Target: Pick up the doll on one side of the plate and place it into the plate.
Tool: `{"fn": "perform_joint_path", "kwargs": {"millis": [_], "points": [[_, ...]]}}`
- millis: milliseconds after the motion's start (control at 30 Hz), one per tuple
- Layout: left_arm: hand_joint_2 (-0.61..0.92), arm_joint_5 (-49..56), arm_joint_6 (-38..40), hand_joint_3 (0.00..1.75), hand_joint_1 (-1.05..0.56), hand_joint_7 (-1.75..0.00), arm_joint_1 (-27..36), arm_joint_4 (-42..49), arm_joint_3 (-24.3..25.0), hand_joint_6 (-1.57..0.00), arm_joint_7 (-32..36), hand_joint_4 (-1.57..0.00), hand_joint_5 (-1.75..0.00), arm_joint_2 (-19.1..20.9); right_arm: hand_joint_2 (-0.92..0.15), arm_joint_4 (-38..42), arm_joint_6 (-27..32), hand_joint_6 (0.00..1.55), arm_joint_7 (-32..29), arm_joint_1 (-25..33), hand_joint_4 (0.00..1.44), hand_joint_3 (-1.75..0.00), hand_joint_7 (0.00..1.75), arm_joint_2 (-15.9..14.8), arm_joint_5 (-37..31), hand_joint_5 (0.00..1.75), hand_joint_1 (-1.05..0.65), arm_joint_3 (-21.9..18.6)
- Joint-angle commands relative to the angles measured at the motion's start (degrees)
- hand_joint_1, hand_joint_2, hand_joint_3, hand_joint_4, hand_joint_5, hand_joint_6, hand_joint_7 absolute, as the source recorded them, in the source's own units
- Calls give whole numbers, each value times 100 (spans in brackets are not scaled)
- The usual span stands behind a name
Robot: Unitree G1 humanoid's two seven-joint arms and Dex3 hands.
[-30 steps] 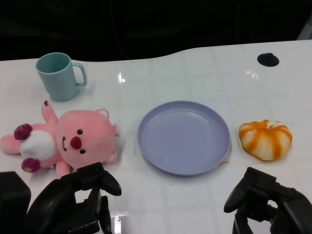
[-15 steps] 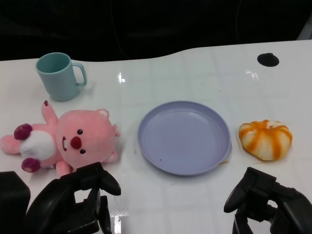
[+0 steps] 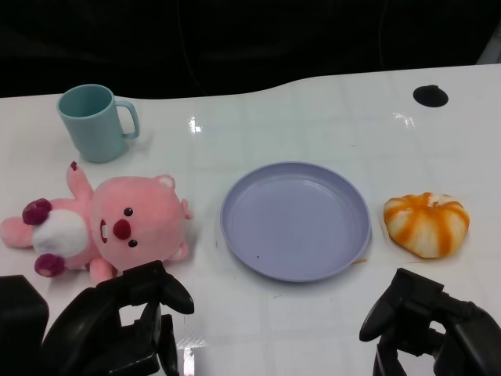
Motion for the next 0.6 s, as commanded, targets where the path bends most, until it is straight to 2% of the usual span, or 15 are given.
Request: {"fn": "perform_joint_path", "kwargs": {"millis": [33,600], "points": [[48,-8,24,131,-10,-159,-63,-39,70,-76,11,-85,-175,62,-44,-27,-55,59,-7,-13,73,-139,158,-16,32,175,12,-12],[48,16,-25,132,-10,-160,-56,-26,89,-75,6,-85,-175,65,-44,-38,-28,59,-8,2,73,-139,157,-11,55,175,12,-16]]}}
